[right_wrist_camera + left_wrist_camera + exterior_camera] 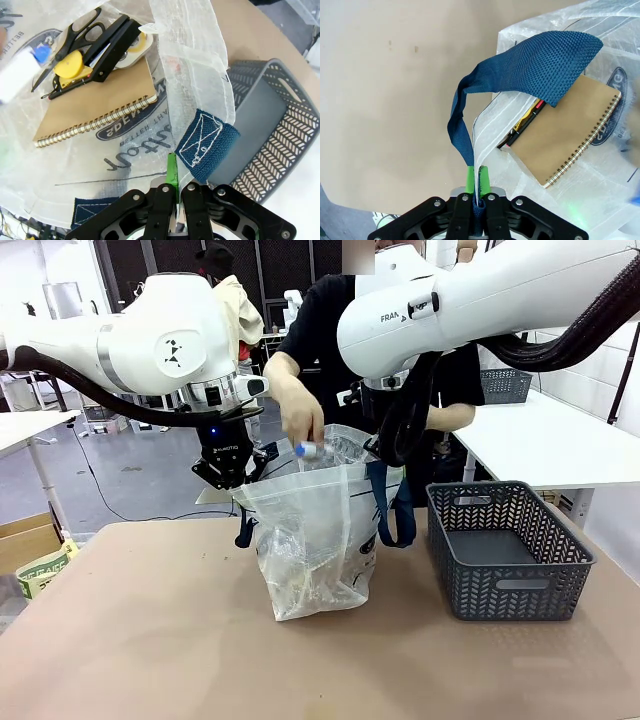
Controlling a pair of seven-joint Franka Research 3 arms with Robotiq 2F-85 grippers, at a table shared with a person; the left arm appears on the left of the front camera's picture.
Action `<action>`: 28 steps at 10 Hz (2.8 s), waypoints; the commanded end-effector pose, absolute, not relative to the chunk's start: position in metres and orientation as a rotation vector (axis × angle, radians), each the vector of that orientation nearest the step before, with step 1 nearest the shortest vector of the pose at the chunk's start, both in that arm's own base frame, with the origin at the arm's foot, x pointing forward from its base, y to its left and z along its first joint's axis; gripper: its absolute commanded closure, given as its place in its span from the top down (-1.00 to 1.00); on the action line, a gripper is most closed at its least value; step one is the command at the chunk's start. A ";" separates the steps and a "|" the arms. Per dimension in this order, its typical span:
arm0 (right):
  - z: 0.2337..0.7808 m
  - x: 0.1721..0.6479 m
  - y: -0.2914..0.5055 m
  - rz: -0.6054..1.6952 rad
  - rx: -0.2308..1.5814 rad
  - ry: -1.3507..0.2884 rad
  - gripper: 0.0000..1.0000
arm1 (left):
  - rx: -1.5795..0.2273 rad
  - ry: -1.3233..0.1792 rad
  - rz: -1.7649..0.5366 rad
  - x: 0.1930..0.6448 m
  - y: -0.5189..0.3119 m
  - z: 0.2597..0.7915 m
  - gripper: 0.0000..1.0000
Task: Transfer purchased items from the store into the shopping bag.
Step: Move the Reusable shopping bag to the right side of the table.
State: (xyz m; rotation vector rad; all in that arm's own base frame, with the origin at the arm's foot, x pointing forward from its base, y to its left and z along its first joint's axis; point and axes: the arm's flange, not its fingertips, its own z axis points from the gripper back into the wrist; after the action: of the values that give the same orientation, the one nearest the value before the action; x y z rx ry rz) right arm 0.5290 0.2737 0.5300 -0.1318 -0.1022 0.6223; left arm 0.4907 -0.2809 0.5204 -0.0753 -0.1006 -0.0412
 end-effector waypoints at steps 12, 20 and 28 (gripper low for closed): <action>0.529 0.528 0.273 0.617 -0.133 -0.099 -1.00 | -0.073 -0.100 -0.039 0.491 -0.280 0.520 -1.00; 0.529 0.528 0.273 0.617 -0.133 -0.099 -1.00 | -0.073 -0.100 -0.039 0.491 -0.280 0.520 -1.00; 0.529 0.528 0.273 0.617 -0.133 -0.099 -1.00 | -0.073 -0.100 -0.039 0.491 -0.280 0.520 -1.00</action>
State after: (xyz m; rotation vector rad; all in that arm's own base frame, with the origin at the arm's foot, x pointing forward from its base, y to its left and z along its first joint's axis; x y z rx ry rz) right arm 0.5290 0.2736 0.5300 -0.1318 -0.1022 0.6223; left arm 0.4907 -0.2809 0.5204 -0.0753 -0.1005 -0.0412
